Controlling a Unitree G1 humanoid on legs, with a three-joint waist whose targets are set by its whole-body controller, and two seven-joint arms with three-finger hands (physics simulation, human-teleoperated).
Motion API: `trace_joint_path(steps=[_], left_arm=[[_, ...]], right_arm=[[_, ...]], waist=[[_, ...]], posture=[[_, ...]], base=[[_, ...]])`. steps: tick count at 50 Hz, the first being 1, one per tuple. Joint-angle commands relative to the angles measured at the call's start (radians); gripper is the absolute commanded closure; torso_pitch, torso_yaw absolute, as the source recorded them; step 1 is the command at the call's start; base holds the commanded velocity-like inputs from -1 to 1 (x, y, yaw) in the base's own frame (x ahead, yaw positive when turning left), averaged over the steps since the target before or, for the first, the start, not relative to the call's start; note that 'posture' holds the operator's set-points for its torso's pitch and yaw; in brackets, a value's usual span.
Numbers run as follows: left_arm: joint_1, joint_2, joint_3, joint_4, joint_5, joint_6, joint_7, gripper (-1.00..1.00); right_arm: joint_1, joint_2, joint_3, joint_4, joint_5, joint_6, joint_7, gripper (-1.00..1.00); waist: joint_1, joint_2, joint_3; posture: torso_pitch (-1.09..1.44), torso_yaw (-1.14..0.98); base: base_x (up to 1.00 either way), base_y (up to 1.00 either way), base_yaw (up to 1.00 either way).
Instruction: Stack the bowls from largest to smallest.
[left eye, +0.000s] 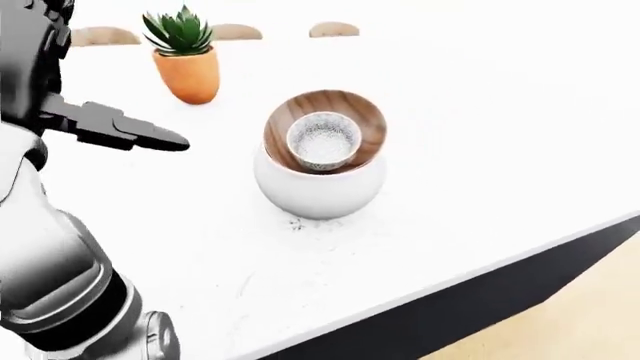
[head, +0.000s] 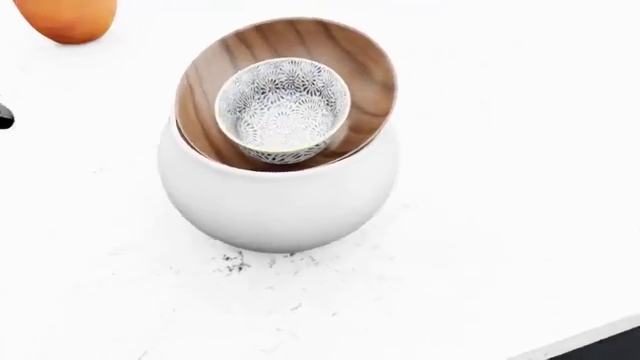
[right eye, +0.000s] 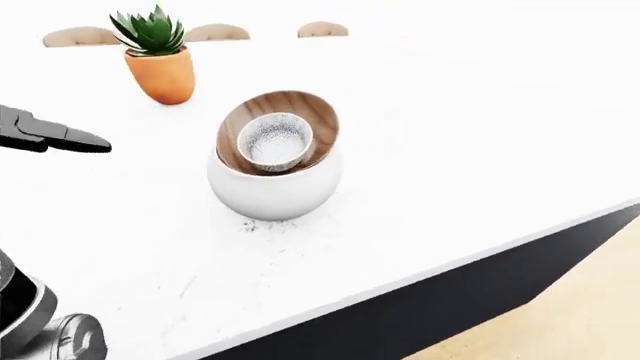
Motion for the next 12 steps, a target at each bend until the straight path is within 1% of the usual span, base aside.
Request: trace_joint_path(steps=[1,3,5,7,11,12], left_arm=[[0.087,0.061,0.025,-0.017,-0.134,0.006,0.111,-1.00],[0.135,0.100,0.075,-0.008,-0.214,0.007,0.187,-1.00],[0.168,0.139,0.117,0.021,-0.265,0.016,0.277,-1.00],[0.201,0.165,0.153,0.019,-0.320,0.019,0.351,-1.00],[0.272,0.198,0.227,0.005,-0.426,0.038,0.453,-1.00],[0.284,0.208,0.230,0.006,-0.445,0.035,0.466,-1.00]], right_arm=[[0.004,-0.019,-0.048,0.004,-0.020,-0.010,0.037,-1.00],[0.022,-0.017,-0.092,0.016,-0.027,-0.002,0.063,-1.00],[0.037,-0.017,-0.133,0.033,-0.031,0.003,0.083,-1.00],[0.051,-0.017,-0.169,0.046,-0.032,0.006,0.097,-1.00],[0.076,-0.012,-0.221,0.064,-0.039,0.000,0.120,-1.00],[0.079,-0.011,-0.225,0.065,-0.039,-0.001,0.122,-1.00]], waist=[[0.015,-0.024,0.002],[0.010,-0.014,0.003],[0.003,-0.002,0.004],[-0.002,0.010,0.006],[-0.012,0.031,0.011],[-0.014,0.035,0.012]], posture=[[-0.16,-0.36],[-0.16,-0.36],[-0.16,-0.36],[-0.16,-0.36],[-0.16,-0.36],[-0.16,-0.36]], base=[[0.00,0.00,0.00],[0.00,0.00,0.00],[0.00,0.00,0.00],[0.00,0.00,0.00],[0.00,0.00,0.00],[0.00,0.00,0.00]])
